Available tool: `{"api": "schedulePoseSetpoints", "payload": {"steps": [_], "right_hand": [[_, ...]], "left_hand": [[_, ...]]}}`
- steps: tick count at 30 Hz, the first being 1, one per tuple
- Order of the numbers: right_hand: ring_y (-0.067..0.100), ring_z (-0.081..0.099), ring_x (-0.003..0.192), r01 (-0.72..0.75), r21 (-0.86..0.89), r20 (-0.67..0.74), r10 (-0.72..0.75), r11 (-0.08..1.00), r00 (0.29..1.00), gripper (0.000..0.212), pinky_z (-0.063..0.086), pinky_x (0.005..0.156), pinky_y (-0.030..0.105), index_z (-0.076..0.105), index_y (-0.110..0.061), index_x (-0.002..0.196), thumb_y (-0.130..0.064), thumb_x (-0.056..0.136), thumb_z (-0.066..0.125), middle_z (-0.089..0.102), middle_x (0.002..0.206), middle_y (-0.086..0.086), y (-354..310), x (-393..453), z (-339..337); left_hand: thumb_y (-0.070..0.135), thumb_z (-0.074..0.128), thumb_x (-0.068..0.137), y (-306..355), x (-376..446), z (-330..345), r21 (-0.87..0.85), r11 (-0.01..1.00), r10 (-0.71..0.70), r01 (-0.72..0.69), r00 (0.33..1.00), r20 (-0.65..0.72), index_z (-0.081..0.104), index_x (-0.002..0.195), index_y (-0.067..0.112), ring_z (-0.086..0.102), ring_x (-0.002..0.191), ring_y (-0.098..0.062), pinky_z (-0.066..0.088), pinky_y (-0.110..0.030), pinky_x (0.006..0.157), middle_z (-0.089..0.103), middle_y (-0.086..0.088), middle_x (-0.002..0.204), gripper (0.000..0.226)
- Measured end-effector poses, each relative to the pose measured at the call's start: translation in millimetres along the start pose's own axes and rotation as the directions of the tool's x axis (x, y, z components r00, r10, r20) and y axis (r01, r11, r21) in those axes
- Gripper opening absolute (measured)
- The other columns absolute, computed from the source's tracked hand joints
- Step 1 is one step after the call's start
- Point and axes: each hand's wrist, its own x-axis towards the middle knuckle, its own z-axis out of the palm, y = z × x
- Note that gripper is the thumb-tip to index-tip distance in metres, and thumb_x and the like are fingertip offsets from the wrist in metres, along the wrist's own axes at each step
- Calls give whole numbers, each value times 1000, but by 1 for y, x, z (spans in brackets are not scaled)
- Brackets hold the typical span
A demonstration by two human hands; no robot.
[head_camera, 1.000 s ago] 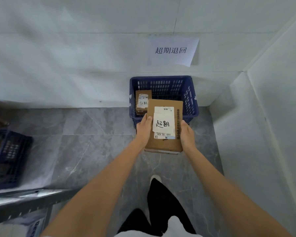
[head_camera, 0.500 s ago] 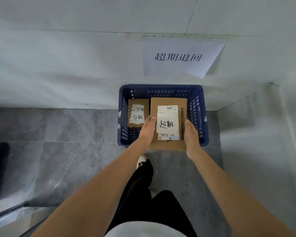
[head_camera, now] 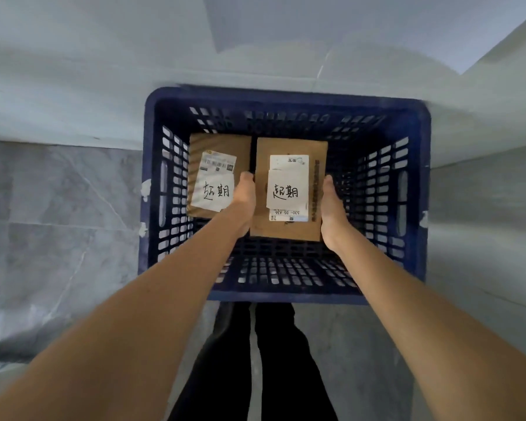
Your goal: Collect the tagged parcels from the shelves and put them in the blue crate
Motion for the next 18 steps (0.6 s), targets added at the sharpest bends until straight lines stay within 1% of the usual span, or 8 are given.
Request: {"api": "schedulePoseSetpoints", "payload": {"steps": [3,6,8,10,13,15,16,18], "right_hand": [[21,60,117,-8,5,66,8,1000,998,66,36,113,43,65,-27,125,-71,93,27,67,125,1,0,25,15],[25,61,116,-15,21,86,13,1000,996,75,38,112,45,62,-29,129,-79,85,27,68,124,3,2,47,22],[24,65,111,-16,13,116,15,1000,993,75,43,108,45,61,-30,130,-79,85,27,70,120,3,2,54,24],[20,67,105,-16,2,128,15,1000,992,70,48,102,40,61,-28,130,-74,91,24,70,117,0,-1,55,24],[11,64,93,-13,0,123,13,1000,992,64,50,82,28,56,-27,131,-68,96,21,68,106,-7,0,66,23],[13,66,95,-3,-22,147,6,1000,989,67,52,77,29,54,-26,135,-69,95,21,69,115,-2,1,68,29],[15,67,99,13,-38,149,-7,999,989,68,53,79,31,51,-28,138,-71,94,21,68,121,1,1,66,31],[17,65,108,33,-52,156,-25,998,987,74,52,93,38,43,-30,144,-76,89,24,62,133,2,3,68,33]], "left_hand": [[46,28,91,-1,18,-8,-10,1000,7,-7,999,-42,57,123,15,57,109,-30,44,-50,99,64,-9,118,53],[63,30,72,-5,28,-7,11,1000,-13,14,998,-67,48,138,21,51,123,-33,39,-53,104,54,-9,138,81],[59,30,85,2,11,-2,71,997,32,-26,997,-76,39,145,23,45,130,-30,35,-48,109,46,-5,146,70],[42,32,97,3,-2,4,117,981,165,-152,980,-111,34,147,24,42,131,-28,35,-44,109,42,-3,146,53],[27,34,98,-2,-7,11,140,942,325,-307,936,-137,51,129,21,54,103,-19,44,-37,95,58,-4,118,36],[24,34,98,-6,-4,12,187,923,362,-337,925,-118,53,113,19,50,81,-12,40,-31,83,58,-1,94,25],[25,35,98,-7,-1,13,203,919,364,-338,925,-107,53,119,20,52,87,-12,39,-31,86,60,1,101,29],[29,35,98,-10,1,13,213,915,371,-342,921,-116,42,142,24,48,122,-16,36,-34,105,51,3,138,45]]}}
